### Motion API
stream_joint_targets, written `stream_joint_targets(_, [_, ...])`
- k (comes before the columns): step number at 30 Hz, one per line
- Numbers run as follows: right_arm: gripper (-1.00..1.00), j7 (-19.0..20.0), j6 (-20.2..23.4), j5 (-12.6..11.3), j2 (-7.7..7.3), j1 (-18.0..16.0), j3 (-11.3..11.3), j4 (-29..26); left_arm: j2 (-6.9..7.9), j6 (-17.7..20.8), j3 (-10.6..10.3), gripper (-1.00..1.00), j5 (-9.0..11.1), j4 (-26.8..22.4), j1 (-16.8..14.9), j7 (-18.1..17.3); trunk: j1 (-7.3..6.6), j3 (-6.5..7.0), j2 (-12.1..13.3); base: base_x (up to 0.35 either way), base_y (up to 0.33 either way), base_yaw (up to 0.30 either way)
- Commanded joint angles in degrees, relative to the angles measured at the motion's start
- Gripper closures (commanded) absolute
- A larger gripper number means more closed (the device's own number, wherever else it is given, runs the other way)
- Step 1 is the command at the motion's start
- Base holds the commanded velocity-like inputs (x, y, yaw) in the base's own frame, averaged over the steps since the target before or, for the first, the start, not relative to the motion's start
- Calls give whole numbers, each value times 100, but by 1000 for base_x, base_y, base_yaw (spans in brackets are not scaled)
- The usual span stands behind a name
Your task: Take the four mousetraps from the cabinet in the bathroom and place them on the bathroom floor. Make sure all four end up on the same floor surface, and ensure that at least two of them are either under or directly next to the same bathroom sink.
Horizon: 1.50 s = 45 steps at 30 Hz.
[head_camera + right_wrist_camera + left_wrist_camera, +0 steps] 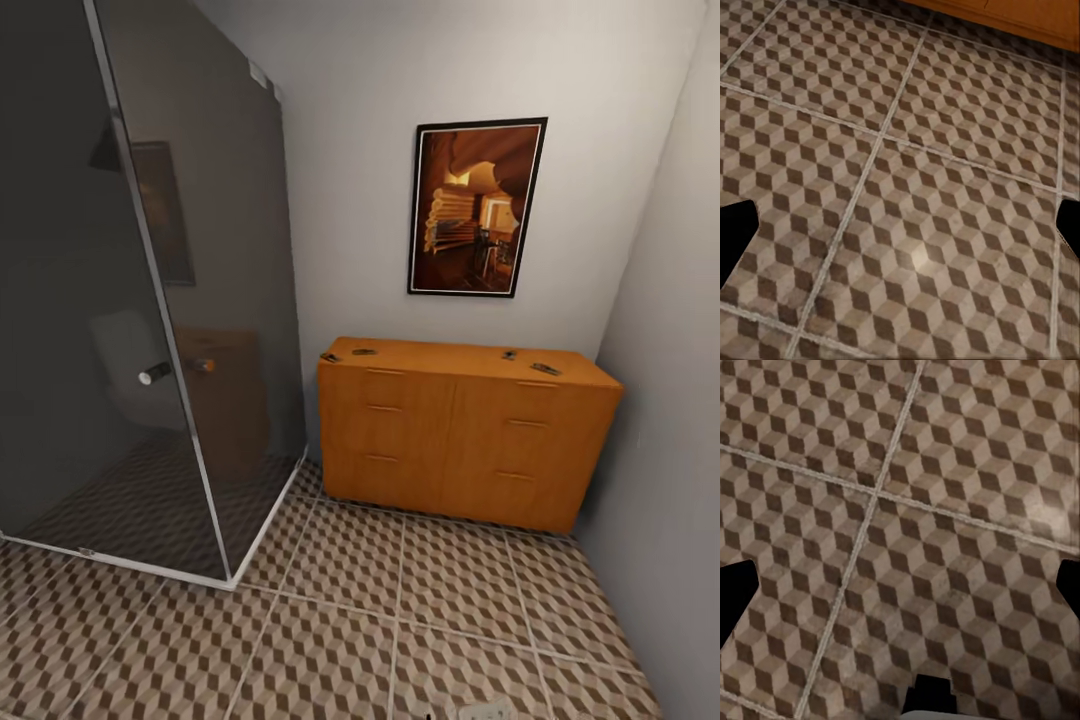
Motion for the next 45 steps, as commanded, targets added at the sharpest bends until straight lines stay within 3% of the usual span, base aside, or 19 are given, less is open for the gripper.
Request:
stream_joint_targets(1, [-100, -56, 1, 60, 0, -5, 23, 7, -2, -17, 9, -100, 7, 2, -1, 8, 0, -3, -3, 0, -186, -208])
stream_joint_targets(19, [-100, -57, 1, 65, 1, -5, 27, 7, -2, -17, 9, -100, 4, 6, -1, 8, 0, 52, -3, 0, -164, -167])
stream_joint_targets(45, [-100, -55, 4, 57, 1, -5, 26, 7, -5, -17, 17, -100, 3, 141, -1, 6, 0, 57, -3, 0, -14, -8])
